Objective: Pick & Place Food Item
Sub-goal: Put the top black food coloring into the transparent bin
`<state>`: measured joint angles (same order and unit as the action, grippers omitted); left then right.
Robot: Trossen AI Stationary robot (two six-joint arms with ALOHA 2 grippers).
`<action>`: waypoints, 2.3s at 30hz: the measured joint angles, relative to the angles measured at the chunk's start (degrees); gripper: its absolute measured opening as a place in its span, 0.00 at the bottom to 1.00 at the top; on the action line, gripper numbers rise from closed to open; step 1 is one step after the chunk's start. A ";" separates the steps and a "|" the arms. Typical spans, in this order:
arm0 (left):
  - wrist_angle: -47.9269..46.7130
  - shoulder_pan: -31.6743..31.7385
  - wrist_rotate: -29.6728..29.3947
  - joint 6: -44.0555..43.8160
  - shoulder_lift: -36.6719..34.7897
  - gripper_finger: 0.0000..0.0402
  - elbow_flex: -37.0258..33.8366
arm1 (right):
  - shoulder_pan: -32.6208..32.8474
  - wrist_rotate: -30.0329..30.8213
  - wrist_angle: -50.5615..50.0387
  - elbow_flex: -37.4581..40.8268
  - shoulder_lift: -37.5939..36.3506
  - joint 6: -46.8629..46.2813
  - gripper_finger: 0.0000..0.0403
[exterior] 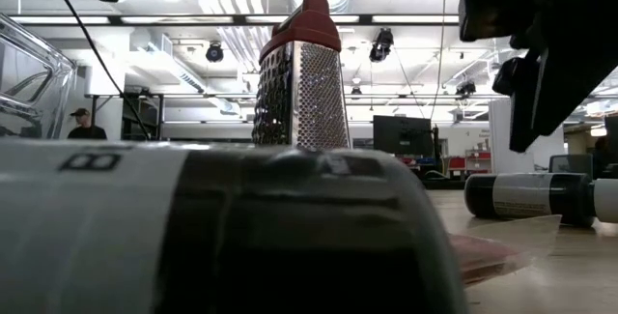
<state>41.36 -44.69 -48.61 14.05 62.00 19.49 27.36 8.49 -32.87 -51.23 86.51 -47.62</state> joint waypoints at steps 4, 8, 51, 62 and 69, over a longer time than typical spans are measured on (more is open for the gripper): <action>3.84 0.04 -0.69 2.91 -0.27 0.63 -1.56 | -1.05 -2.35 0.04 -0.76 1.37 -0.18 0.66; 4.49 0.17 -0.81 4.19 -0.33 0.63 -1.97 | -2.04 -5.45 1.13 -0.97 3.01 -0.26 0.66; 8.79 0.22 -0.23 8.28 -0.43 0.63 -1.84 | -3.75 -8.13 5.39 -1.07 9.63 1.84 0.66; 8.79 0.22 -0.03 8.48 -0.43 0.63 -1.84 | -3.75 -8.32 5.63 -1.07 9.63 1.73 0.66; 8.79 0.22 0.87 8.50 -0.43 0.63 -1.84 | -3.75 -8.35 6.10 -1.05 9.61 1.21 0.66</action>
<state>50.15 -44.47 -47.74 22.55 61.56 17.65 23.62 0.14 -26.76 -52.27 96.12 -46.41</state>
